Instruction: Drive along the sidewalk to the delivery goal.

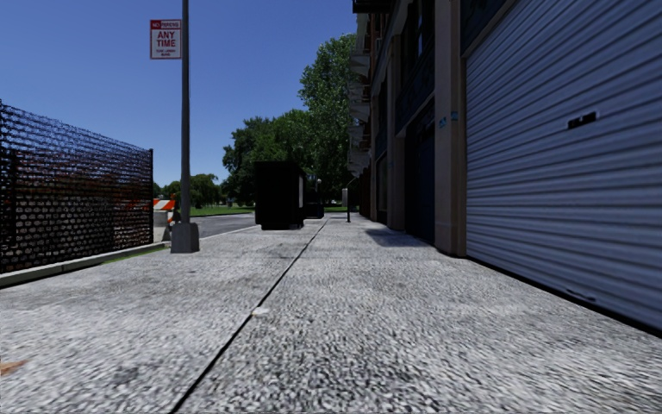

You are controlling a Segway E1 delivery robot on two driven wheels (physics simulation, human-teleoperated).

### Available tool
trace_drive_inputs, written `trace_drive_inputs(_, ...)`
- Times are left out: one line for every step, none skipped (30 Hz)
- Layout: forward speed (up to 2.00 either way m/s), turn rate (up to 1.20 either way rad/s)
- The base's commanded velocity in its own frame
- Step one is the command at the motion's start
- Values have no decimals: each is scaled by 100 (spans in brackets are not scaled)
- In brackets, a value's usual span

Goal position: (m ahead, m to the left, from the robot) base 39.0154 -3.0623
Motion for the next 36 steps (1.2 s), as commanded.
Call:
trace_drive_inputs(194,0)
trace_drive_inputs(194,0)
trace_drive_inputs(194,0)
trace_drive_inputs(194,0)
trace_drive_inputs(194,0)
trace_drive_inputs(194,0)
trace_drive_inputs(194,0)
trace_drive_inputs(194,0)
trace_drive_inputs(194,0)
trace_drive_inputs(194,0)
trace_drive_inputs(194,0)
trace_drive_inputs(194,0)
trace_drive_inputs(194,0)
trace_drive_inputs(194,0)
trace_drive_inputs(194,0)
trace_drive_inputs(194,0)
trace_drive_inputs(194,0)
trace_drive_inputs(194,0)
trace_drive_inputs(194,0)
trace_drive_inputs(194,0)
trace_drive_inputs(194,0)
trace_drive_inputs(194,0)
trace_drive_inputs(194,0)
trace_drive_inputs(194,0)
trace_drive_inputs(194,0)
trace_drive_inputs(194,0)
trace_drive_inputs(194,0)
trace_drive_inputs(194,0)
trace_drive_inputs(194,0)
trace_drive_inputs(194,0)
trace_drive_inputs(194,0)
trace_drive_inputs(194,0)
trace_drive_inputs(194,0)
trace_drive_inputs(194,0)
trace_drive_inputs(194,0)
trace_drive_inputs(194,0)
